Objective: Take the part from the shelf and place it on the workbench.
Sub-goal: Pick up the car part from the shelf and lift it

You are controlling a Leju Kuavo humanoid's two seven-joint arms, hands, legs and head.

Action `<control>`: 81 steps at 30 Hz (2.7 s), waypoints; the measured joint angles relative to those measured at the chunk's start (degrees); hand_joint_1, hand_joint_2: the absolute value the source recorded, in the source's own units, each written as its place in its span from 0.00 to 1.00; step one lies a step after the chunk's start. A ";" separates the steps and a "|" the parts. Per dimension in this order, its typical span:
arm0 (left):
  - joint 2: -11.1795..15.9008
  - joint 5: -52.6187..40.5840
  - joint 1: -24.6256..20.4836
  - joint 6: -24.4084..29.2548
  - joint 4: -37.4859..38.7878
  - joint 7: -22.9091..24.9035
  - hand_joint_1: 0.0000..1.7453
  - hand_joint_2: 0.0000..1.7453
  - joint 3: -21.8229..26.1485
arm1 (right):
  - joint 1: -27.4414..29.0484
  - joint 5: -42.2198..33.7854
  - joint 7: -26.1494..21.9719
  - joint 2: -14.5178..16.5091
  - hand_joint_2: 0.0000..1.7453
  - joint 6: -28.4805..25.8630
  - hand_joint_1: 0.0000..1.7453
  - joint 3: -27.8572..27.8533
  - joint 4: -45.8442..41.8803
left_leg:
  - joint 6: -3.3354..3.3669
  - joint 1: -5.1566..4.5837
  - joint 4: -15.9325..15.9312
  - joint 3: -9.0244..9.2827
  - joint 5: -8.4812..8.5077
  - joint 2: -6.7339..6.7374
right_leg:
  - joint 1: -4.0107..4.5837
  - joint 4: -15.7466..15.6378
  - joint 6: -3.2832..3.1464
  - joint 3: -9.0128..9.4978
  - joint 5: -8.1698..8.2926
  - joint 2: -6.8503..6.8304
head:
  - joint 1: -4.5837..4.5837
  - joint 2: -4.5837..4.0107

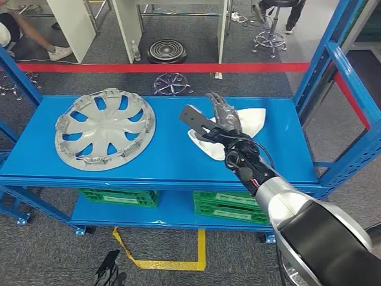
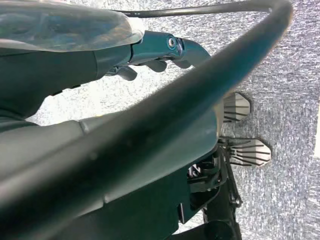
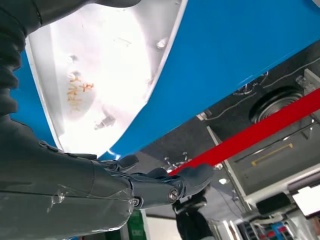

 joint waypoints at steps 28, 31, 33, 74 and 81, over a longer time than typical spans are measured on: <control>-0.14 -0.09 -0.32 0.43 0.00 0.47 0.00 0.00 -0.42 | 3.71 -17.72 -3.86 3.79 1.00 -0.36 0.00 -11.79 -0.44 | -0.01 0.00 0.00 -0.03 -0.01 0.00 | 0.00 0.00 -0.06 -0.01 -0.04 0.00 | 0.01 0.00; -0.14 -0.07 -0.32 0.43 0.01 0.50 0.00 0.00 -0.42 | 4.01 -18.64 -3.46 4.00 1.00 0.13 0.00 -11.80 -0.46 | -0.02 0.00 0.00 -0.03 -0.01 0.00 | 0.00 0.00 -0.06 -0.01 -0.04 0.00 | 0.01 0.00; -0.14 -0.06 -0.32 0.43 0.02 0.58 0.00 0.00 -0.42 | 4.19 -19.11 -2.97 4.11 1.00 0.51 0.00 -11.75 -0.49 | -0.03 0.00 0.00 -0.03 -0.02 0.00 | 0.00 0.00 -0.06 -0.01 -0.04 0.00 | 0.03 0.00; -0.08 0.51 -0.22 0.58 0.26 0.81 0.00 0.00 -0.44 | 6.79 -26.21 1.67 4.90 1.00 1.20 0.00 -4.10 -0.48 | -0.04 0.00 -0.01 -0.06 -0.03 -0.01 | 0.00 0.00 -0.07 -0.04 -0.05 0.00 | -0.01 0.00; -0.08 0.73 -0.21 0.58 0.27 0.63 0.00 0.00 -0.44 | 6.78 -24.97 3.19 4.90 1.00 1.54 0.00 -2.96 -0.26 | -0.04 0.00 -0.01 -0.06 -0.03 0.00 | 0.00 0.00 -0.07 -0.06 -0.05 0.00 | 0.01 0.00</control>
